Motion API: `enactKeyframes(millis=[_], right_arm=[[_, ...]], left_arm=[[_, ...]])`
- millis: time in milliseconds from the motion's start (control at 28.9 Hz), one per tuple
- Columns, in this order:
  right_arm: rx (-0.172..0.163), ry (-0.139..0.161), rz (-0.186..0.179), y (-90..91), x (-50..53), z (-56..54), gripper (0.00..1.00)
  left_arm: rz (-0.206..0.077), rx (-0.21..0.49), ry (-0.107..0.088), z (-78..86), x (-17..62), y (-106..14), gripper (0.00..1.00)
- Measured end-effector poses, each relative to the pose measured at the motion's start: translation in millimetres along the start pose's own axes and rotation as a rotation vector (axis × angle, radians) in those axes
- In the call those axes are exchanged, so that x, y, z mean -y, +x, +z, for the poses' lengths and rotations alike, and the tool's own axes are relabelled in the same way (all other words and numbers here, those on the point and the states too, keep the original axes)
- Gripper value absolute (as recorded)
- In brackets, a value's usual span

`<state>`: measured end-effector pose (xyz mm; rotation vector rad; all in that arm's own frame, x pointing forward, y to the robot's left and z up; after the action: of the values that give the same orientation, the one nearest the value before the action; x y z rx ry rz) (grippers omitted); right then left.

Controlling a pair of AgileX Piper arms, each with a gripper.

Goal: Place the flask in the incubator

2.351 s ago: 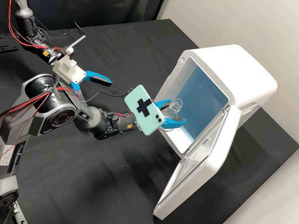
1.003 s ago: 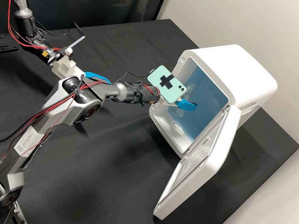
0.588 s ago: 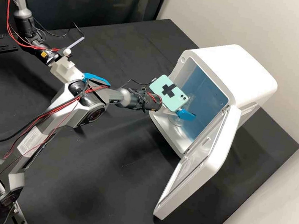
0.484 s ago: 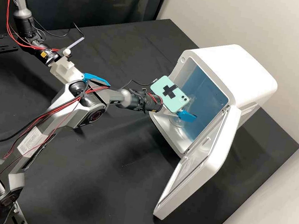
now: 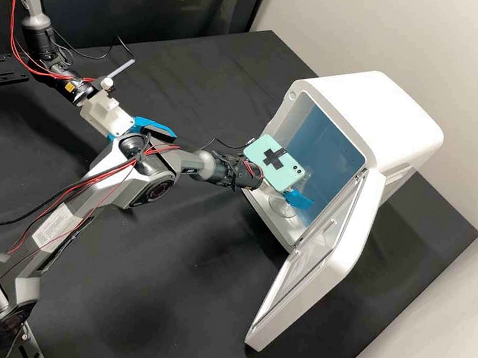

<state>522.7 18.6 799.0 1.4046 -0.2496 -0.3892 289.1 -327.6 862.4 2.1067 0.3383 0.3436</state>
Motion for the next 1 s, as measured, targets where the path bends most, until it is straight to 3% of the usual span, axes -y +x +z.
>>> enactKeyframes(millis=[207, 415, 692, 899, 1003], right_arm=[[0.01, 0.012, 0.012, 7.4, -8.4, -6.0, 0.0], [0.019, -0.006, 0.013, 13.4, -14.9, -13.2, 0.0], [0.025, -0.024, 0.001, 17.1, -7.2, -8.5, 0.0], [0.031, -0.02, -0.014, 19.8, 2.4, -2.1, 0.0], [0.029, -0.027, -0.01, 22.7, 1.4, -4.0, 0.0]], left_arm=[[0.0, 0.0, 0.0, 0.0, 0.0, 0.0, 1.0], [0.0, 0.0, 0.0, 0.0, 0.0, 0.0, 1.0], [0.0, 0.0, -0.001, 0.4, 0.1, 0.0, 1.0], [-0.002, 0.011, 0.0, 4.6, 0.8, 0.2, 1.0], [-0.002, 0.012, 0.001, 4.6, 0.8, 0.1, 1.0]])
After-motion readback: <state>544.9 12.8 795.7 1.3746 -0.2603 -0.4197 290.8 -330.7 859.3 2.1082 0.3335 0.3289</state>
